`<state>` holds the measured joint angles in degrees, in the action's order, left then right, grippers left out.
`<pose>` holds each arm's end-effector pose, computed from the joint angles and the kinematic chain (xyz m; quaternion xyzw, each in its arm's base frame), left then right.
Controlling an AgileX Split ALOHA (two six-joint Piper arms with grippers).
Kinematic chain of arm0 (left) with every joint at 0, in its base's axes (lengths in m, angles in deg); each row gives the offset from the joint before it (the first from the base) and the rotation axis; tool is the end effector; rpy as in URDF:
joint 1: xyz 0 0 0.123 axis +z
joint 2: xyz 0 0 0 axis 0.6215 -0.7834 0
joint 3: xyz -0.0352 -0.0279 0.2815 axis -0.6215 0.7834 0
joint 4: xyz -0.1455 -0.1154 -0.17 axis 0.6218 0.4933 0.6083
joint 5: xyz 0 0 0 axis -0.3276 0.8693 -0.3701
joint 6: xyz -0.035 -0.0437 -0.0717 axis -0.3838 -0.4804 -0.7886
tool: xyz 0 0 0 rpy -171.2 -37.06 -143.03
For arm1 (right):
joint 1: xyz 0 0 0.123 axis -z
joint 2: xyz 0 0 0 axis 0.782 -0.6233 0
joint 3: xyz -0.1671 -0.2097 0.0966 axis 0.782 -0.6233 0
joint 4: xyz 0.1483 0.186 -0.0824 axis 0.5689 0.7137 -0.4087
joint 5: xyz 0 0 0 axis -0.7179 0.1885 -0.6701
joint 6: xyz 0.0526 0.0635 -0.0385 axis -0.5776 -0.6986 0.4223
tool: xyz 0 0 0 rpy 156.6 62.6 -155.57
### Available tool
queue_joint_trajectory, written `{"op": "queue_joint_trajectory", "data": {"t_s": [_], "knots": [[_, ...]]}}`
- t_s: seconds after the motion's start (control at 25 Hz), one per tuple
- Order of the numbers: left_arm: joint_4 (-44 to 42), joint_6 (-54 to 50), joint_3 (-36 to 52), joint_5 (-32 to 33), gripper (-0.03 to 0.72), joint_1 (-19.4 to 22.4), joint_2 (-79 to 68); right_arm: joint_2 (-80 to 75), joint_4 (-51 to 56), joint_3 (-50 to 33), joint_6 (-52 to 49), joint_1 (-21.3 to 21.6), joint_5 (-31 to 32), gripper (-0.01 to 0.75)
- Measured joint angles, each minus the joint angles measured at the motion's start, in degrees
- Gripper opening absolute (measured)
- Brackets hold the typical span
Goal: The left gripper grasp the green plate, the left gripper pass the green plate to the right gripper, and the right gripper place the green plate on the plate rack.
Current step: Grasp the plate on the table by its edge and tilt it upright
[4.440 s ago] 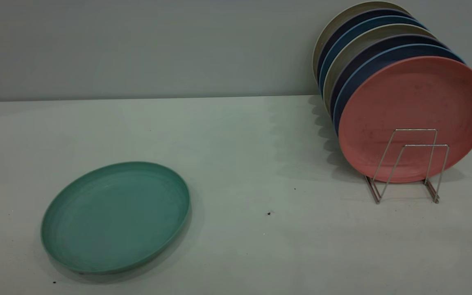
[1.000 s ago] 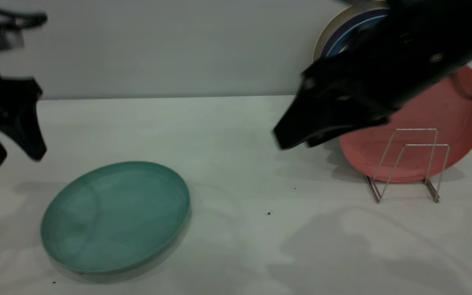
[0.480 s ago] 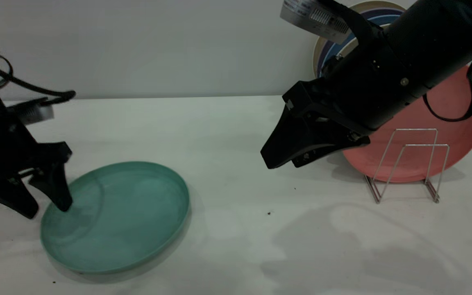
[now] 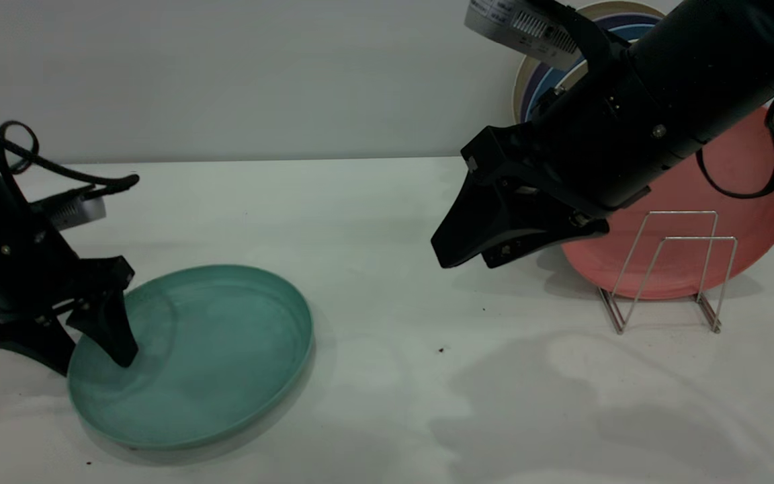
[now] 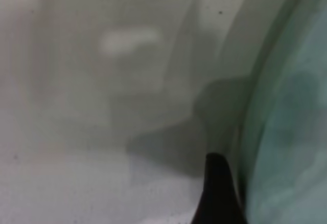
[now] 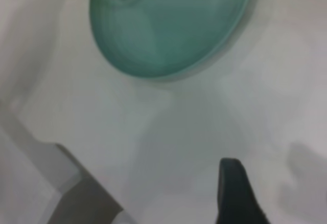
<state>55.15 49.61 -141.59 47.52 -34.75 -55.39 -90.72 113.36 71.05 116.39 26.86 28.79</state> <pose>0.3736 0.0029 0.0353 -0.0256 0.9914 -0.1149 0.0575 0.2921 0.1795 0.1644 -0.2180 0.9084 0.2904 0.2073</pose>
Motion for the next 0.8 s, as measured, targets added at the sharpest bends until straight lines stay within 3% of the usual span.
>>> {"op": "queue_joint_trajectory", "data": {"t_s": [0.08,0.2,0.4,0.52,0.8], "knots": [[0.1,0.0,0.0,-0.1,0.542,0.0,-0.2,0.0,0.0,0.0,0.0,0.0,-0.3,0.442],[0.1,0.2,0.0,-0.5,0.449,0.0,-0.3,0.0,0.1,0.0,-0.4,0.0,-0.1,0.442],[0.1,0.2,0.0,-0.7,0.162,0.0,-0.3,-1.8,0.5,0.0,-1.9,0.0,0.3,0.442],[0.3,0.2,0.0,-0.6,0.044,0.0,-0.3,-4.2,1.2,0.0,-2.1,0.9,0.9,0.442],[0.7,2.3,-0.5,1.2,0.019,0.0,-0.3,-8.5,4.4,1.5,-1.8,7.5,6.8,0.442]]}}
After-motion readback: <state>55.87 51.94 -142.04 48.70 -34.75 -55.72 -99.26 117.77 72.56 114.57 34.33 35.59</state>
